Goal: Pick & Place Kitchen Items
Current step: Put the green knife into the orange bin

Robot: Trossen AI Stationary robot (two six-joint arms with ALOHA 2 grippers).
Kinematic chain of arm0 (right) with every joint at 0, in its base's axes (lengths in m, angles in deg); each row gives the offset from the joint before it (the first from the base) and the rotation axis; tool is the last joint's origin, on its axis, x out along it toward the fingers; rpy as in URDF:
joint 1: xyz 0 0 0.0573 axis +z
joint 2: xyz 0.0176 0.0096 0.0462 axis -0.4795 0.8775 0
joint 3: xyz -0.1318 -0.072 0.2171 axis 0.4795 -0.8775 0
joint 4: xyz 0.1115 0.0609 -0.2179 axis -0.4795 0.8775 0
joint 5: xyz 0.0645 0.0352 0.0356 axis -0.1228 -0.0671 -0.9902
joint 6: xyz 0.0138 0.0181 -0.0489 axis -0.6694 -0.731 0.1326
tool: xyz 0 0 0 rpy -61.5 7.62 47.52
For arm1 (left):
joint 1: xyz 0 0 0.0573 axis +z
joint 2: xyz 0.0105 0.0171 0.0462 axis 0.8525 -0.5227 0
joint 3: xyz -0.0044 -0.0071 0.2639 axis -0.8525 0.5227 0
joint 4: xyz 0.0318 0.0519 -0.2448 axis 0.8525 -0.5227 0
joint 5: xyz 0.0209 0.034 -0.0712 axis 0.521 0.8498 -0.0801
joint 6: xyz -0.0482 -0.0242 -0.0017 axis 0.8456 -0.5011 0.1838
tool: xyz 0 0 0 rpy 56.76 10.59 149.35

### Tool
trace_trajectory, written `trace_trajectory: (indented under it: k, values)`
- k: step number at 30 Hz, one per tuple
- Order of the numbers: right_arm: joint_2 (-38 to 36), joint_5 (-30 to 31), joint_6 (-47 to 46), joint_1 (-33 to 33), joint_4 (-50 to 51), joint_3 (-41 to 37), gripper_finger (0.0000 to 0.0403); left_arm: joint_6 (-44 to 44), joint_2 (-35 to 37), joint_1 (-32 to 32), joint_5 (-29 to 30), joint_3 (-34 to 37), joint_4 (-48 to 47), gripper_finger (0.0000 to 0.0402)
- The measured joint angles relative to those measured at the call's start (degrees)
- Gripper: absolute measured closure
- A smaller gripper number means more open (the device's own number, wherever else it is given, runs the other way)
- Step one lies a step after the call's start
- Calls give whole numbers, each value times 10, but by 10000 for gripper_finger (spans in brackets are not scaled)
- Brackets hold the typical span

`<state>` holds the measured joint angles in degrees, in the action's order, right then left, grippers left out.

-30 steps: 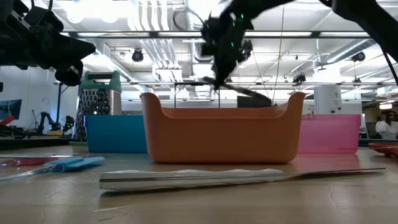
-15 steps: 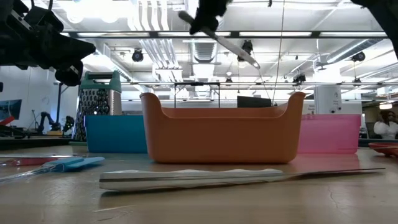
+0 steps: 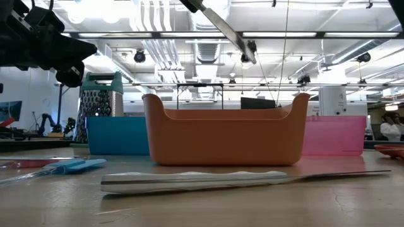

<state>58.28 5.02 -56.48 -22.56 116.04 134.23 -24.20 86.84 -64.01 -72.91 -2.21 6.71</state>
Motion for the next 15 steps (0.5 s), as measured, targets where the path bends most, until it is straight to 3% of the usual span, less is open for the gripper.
trace_trajectory:
  k: [11,15]
  values:
    - [-2,4,-2,26,-191,-184,382,0,0,0,0,0,0,376]
    - [-3,37,7,25,-215,-219,382,0,0,0,0,0,0,378]
